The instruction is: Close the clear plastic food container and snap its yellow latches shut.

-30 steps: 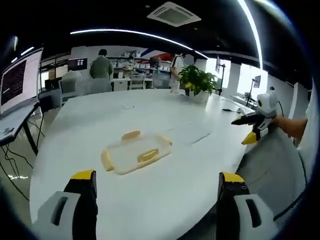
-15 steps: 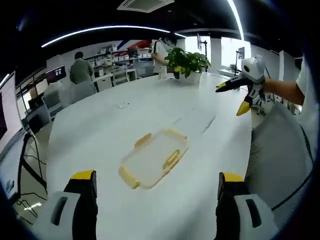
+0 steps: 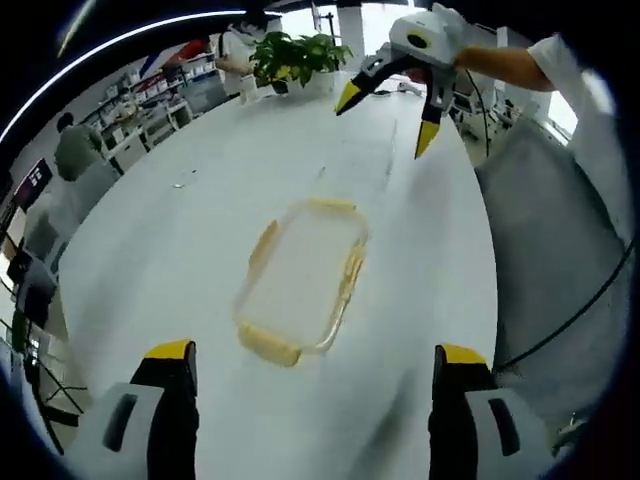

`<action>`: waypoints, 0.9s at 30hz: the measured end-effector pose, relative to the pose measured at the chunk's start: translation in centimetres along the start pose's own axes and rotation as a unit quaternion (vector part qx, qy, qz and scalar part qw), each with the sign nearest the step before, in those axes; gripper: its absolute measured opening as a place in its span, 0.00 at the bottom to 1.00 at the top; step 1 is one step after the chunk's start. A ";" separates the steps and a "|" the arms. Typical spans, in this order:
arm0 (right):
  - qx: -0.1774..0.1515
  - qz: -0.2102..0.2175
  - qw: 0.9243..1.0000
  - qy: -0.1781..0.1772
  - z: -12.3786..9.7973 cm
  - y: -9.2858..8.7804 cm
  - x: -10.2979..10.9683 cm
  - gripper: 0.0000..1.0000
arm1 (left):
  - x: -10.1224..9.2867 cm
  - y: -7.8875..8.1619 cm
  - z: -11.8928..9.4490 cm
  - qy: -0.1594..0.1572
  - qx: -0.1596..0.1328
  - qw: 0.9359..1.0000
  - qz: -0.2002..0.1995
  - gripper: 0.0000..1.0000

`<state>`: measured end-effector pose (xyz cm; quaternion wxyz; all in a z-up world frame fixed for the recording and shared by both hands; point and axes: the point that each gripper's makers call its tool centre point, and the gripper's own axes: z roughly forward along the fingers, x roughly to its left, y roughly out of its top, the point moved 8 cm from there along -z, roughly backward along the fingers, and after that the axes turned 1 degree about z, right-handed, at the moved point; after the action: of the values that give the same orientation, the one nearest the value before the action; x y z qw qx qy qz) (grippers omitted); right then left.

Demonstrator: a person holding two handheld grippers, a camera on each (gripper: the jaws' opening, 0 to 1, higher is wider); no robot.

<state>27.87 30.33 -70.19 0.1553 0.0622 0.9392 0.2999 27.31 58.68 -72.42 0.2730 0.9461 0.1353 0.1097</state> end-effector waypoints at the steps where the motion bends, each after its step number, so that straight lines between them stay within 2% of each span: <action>1: 0.006 -0.005 1.000 0.011 0.7 0.2 -0.3 0.64 | 0.2 0.3 0.5 -0.007 -0.001 1.000 0.000 0.94; 3: 0.023 -0.009 0.999 0.026 1.6 0.4 -0.6 0.63 | 0.7 0.6 1.3 -0.017 -0.001 1.000 0.010 0.93; 5: 0.027 -0.013 0.999 0.038 2.4 0.7 -0.8 0.63 | 1.0 0.3 2.0 -0.038 0.018 0.999 0.014 0.92; 8: 0.043 -0.022 0.997 0.060 3.6 0.9 -1.2 0.63 | 1.9 0.1 2.8 -0.048 0.041 0.998 0.013 0.92; 15: 0.069 -0.037 0.992 0.097 6.2 0.8 -2.1 0.60 | 3.7 -0.1 4.0 -0.079 0.067 0.995 0.015 0.90; 17: 0.077 -0.041 0.991 0.102 6.8 0.7 -2.4 0.58 | 4.1 -0.2 4.5 -0.086 0.077 0.993 0.026 0.89; 20: 0.084 -0.038 0.990 0.106 7.7 0.4 -3.0 0.57 | 4.2 -0.7 5.0 -0.112 0.105 0.988 0.009 0.88; 25: 0.083 -0.023 0.989 0.122 8.9 0.4 -3.3 0.54 | 4.6 -0.8 5.8 -0.126 0.112 0.985 0.044 0.82; 27: 0.085 -0.019 0.988 0.130 9.2 0.3 -3.2 0.54 | 4.9 -0.4 5.8 -0.132 0.104 0.986 0.023 0.79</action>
<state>33.95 34.93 -76.34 0.0323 0.0176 0.9745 0.2213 33.52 57.74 -76.81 0.1857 0.9784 0.0872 -0.0245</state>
